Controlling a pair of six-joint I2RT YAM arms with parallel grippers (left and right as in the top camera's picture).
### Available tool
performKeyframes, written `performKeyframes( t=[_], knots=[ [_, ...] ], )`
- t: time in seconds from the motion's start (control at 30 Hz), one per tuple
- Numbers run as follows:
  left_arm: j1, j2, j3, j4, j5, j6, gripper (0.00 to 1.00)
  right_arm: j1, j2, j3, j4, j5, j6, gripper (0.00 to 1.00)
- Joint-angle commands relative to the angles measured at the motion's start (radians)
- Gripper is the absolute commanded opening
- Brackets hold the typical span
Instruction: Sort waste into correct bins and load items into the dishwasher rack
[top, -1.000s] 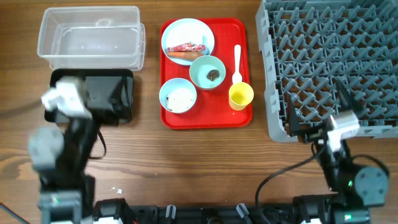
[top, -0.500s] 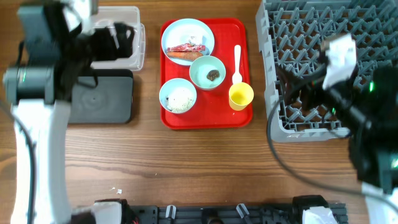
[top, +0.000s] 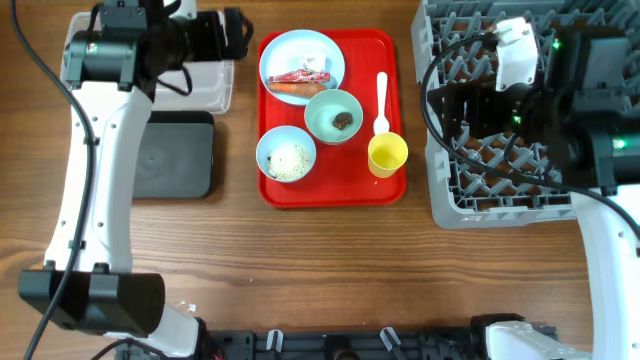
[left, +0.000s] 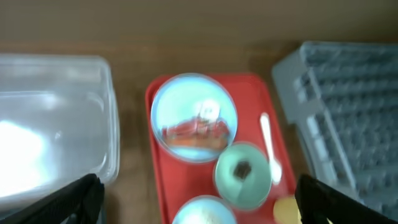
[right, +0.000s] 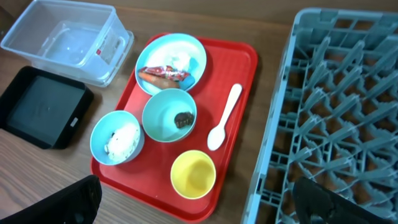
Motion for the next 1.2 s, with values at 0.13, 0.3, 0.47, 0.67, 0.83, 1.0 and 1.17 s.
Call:
performKeyframes(
  t=[0.13, 0.3, 0.47, 0.67, 0.83, 1.0, 1.17],
  knots=[
    [-0.097, 0.121, 0.081, 0.179, -0.138, -0.063, 1.00, -0.004, 0.004, 0.021, -0.007, -0.020, 0.034, 1.00],
    [-0.186, 0.294, 0.159, 0.243, -0.250, -0.060, 1.00, -0.004, 0.004, 0.021, -0.029, -0.020, 0.051, 0.99],
    [-0.253, 0.437, 0.159, 0.310, -0.308, -0.068, 1.00, -0.004, 0.004, 0.021, -0.047, -0.020, 0.051, 1.00],
    [-0.285, 0.544, 0.159, 0.299, -0.329, -0.146, 1.00, -0.004, 0.004, 0.017, -0.051, -0.020, 0.052, 1.00],
    [-0.287, 0.604, 0.159, 0.324, -0.330, -0.188, 0.94, -0.004, 0.007, 0.016, -0.063, -0.019, 0.051, 1.00],
    [-0.285, 0.659, 0.159, 0.336, -0.330, -0.225, 0.92, -0.004, 0.007, 0.016, -0.064, -0.019, 0.051, 1.00],
    [-0.289, 0.708, 0.159, 0.349, -0.330, -0.224, 0.90, -0.004, 0.007, 0.016, -0.064, -0.020, 0.049, 1.00]
  ],
)
